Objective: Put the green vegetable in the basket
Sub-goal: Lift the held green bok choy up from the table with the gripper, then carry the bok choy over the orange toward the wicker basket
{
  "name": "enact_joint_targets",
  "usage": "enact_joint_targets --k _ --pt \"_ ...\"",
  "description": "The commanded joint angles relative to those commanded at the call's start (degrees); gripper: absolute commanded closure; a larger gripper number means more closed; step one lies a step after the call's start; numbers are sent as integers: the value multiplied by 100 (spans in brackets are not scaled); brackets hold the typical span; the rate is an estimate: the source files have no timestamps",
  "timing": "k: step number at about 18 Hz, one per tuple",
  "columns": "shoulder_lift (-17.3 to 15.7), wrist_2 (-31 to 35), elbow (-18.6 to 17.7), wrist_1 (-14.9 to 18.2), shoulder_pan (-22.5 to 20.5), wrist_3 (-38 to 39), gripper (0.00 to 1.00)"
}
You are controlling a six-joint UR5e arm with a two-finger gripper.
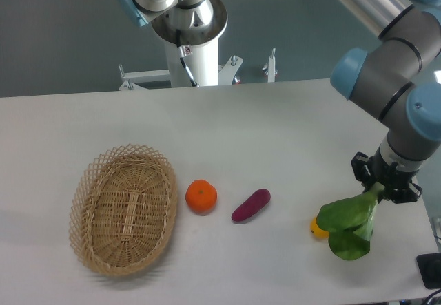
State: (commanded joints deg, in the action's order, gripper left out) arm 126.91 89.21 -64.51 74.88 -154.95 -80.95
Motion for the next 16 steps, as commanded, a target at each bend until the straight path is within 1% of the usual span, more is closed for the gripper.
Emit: enact_joint_targets --k 11,16 --pt "-35 -61 -53 17 35 17 84" --pt "-202 -193 -281 18 289 237 84"
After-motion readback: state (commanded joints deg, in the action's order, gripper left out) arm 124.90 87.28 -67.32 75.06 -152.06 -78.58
